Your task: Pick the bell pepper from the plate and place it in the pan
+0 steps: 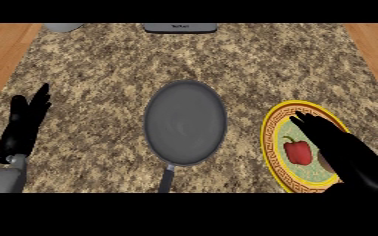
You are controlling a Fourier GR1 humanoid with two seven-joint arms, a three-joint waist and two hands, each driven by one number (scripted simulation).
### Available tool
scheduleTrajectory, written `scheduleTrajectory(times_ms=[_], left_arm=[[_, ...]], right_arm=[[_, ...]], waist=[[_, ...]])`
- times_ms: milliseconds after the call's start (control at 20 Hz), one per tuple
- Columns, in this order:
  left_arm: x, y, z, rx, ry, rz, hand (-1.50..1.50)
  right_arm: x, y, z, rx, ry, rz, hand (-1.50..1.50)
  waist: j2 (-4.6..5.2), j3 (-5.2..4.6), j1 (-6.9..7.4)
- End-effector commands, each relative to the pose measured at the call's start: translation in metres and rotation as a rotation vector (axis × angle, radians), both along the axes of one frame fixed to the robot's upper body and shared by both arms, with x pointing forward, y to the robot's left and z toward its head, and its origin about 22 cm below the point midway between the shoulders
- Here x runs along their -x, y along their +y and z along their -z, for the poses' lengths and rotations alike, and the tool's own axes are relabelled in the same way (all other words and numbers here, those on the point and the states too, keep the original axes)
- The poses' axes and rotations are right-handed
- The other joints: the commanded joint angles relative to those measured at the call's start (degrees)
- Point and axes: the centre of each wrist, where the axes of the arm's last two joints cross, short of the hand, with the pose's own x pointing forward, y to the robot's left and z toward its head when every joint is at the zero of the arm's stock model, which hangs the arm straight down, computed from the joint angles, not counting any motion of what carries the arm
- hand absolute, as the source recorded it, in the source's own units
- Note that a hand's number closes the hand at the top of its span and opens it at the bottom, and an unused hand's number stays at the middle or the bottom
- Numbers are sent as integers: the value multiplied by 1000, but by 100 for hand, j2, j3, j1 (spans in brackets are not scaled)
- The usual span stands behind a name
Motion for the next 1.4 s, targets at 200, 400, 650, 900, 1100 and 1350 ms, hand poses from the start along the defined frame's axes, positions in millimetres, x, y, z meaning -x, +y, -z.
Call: scheduleTrajectory(times_ms=[200,400,650,900,1100,1350], left_arm=[[8,-1,10,11,9,-1,0],[7,4,3,7,13,-10,0],[4,0,22,15,-2,1,0],[14,-16,13,12,-3,-9,0],[-10,2,5,5,15,-8,0],[-13,7,-3,2,-3,-6,0]], right_arm=[[-6,37,24,-10,-15,3,-150],[-10,-7,24,2,8,-8,-150],[-9,-2,41,3,17,17,-150],[-12,13,43,34,42,35,-150],[-28,3,66,36,52,42,-150],[-30,7,56,128,-118,-44,150]], waist=[[0,0,1],[-1,0,-10],[3,-1,-15],[-2,0,-4],[6,0,-14],[4,0,-16]])
